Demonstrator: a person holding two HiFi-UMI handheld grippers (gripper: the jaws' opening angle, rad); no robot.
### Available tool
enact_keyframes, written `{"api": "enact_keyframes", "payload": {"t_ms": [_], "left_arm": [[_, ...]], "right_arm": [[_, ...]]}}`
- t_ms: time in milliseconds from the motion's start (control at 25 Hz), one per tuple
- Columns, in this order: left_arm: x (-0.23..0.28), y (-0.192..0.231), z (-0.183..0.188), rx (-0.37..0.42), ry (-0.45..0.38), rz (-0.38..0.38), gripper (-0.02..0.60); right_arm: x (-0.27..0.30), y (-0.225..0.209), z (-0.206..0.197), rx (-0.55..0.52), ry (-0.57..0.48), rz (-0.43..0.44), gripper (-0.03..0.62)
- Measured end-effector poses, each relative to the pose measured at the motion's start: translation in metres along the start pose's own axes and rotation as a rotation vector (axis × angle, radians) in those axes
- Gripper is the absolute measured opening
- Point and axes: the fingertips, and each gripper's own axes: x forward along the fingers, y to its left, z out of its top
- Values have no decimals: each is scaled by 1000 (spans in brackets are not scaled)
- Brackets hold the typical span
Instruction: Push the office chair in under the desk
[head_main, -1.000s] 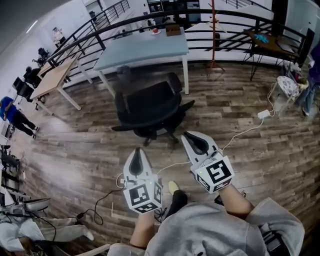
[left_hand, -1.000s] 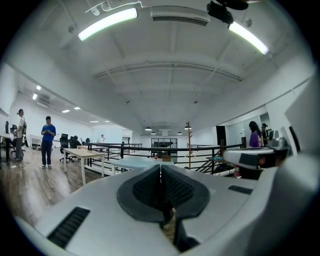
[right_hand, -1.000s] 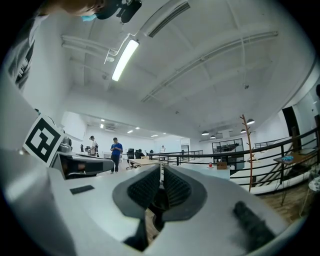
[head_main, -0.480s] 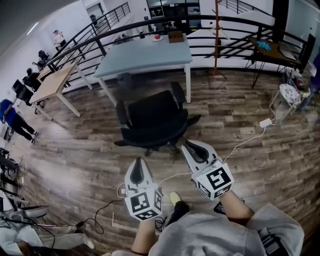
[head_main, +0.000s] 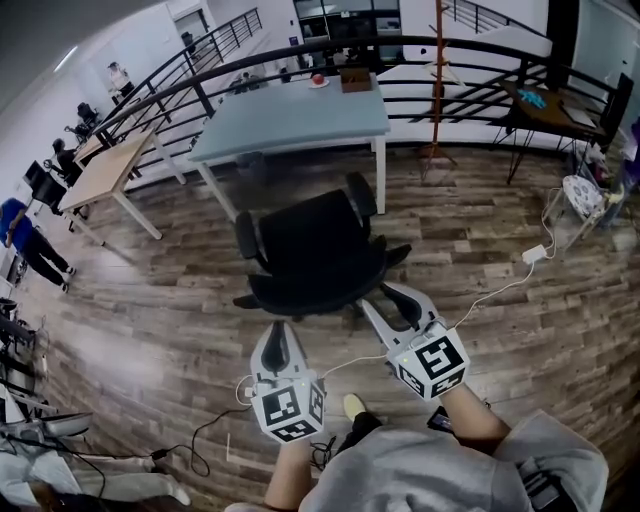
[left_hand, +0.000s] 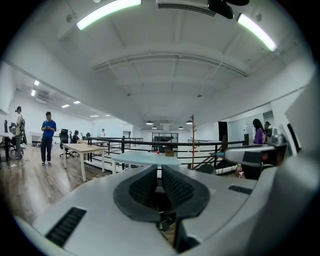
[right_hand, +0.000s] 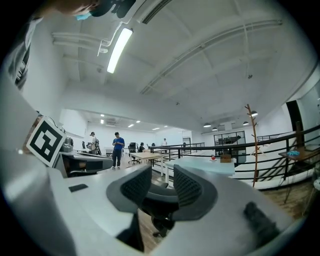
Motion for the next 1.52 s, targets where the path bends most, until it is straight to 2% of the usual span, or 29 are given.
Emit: {"api": "enact_keyframes", "payload": {"t_ms": [200,360,720,1000,1240,1360,1520], "left_arm": [[16,8,-5,-7,28,-11,34],[27,13,-13,-6,56,-19,154],[52,38,-31,6,109,-6,248],[74,54,-35,-16,123,-21,273],[91,60,-36,-61,126,-67,290],[99,62,-36,-85,135,-93,302],[103,63,-39,-112,149,-120,307]], "right_arm": [[14,-10,-5,8,32,-14,141],[21,-18,-12,20,51,-35,153],[41,-37,-31,34,110,-115,182],[56,-58,-40,61,143,-194,201],[67,-76,-53,80,190,-283,209],[71,-87,-61,118,219,-318,212],[76,-89,-70,190,229,-317,212]]}}
